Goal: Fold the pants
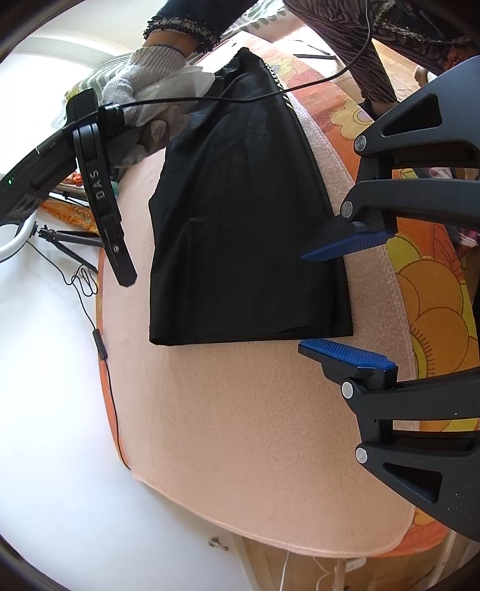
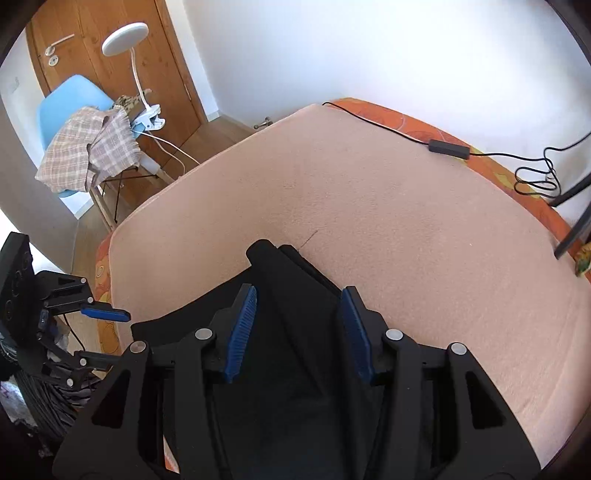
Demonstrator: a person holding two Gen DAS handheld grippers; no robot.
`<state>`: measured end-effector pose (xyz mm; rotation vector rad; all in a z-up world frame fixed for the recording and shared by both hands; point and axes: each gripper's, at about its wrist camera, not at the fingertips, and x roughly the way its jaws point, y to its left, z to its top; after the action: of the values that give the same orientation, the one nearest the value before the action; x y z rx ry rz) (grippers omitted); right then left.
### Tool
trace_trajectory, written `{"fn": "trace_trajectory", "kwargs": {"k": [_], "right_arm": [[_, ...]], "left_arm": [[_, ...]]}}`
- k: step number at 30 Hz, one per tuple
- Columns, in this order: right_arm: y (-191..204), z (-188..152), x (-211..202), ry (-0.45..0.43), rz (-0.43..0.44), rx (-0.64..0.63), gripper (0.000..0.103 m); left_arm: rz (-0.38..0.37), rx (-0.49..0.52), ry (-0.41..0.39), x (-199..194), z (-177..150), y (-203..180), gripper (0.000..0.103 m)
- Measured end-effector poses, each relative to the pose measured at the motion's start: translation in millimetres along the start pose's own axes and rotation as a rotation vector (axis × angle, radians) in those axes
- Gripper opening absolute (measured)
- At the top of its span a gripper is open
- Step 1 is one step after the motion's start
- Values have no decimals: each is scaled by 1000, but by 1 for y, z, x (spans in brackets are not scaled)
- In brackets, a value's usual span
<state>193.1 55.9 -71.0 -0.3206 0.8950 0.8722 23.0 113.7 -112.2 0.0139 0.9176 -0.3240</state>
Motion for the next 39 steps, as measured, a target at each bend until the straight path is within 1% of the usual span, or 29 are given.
{"fn": "trace_trajectory", "kwargs": {"k": [2,5,6,7,8,11,15,17,18,19,20,23,26,27,28,29,30,31,33,36,38,39], "right_arm": [[3,10,17,16,2,-12,50],[1,19,33,31,28,-4,50],[0,21,37,35,31,2,51],[-1,23,41,38,32,7,51],[-2,25,44,41,36,12,51],[-4,29,50,44,55,17,51],[-1,31,56,61,91,1,51],[3,31,61,78,95,-15,51],[4,30,63,86,100,-18,39],[5,30,66,90,112,-19,10],[5,31,69,96,113,-18,4],[1,37,82,84,47,16,5],[-7,44,84,66,34,78,5],[-10,45,79,51,51,103,6],[-13,45,71,35,74,124,9],[-15,45,63,21,79,129,12],[-17,43,54,10,64,124,20],[-21,39,44,2,47,121,31],[-33,29,25,-8,29,139,39],[-61,6,4,8,-12,188,39],[-85,-10,-3,33,-52,235,39],[-96,-19,-7,36,-59,261,41]], "left_arm": [[-29,-2,10,5,2,0,43],[-52,29,30,14,4,-4,41],[-53,37,23,15,4,-5,28],[-67,40,21,15,5,-4,12],[-68,42,20,14,5,-3,8],[-70,46,15,10,1,1,5],[-70,21,21,7,-6,9,4],[-77,-5,16,6,-9,16,4],[-81,-16,14,6,-9,18,4],[-75,-18,9,5,-9,18,4],[-75,-16,15,6,-9,18,4],[-67,-9,20,4,-10,16,4],[-59,1,-8,-4,-8,13,4],[-59,-5,-21,-8,-7,13,4],[-59,-16,-36,-11,-6,14,4],[-67,-27,-51,-15,-5,16,4],[-81,-37,-60,-17,-3,16,4],[-87,-42,-73,-20,-2,16,4],[-103,-34,-89,-23,1,13,4],[-119,-7,-81,-18,4,4,4],[-122,11,-70,-12,7,-2,4],[-124,14,-65,-9,8,-3,4]]}}
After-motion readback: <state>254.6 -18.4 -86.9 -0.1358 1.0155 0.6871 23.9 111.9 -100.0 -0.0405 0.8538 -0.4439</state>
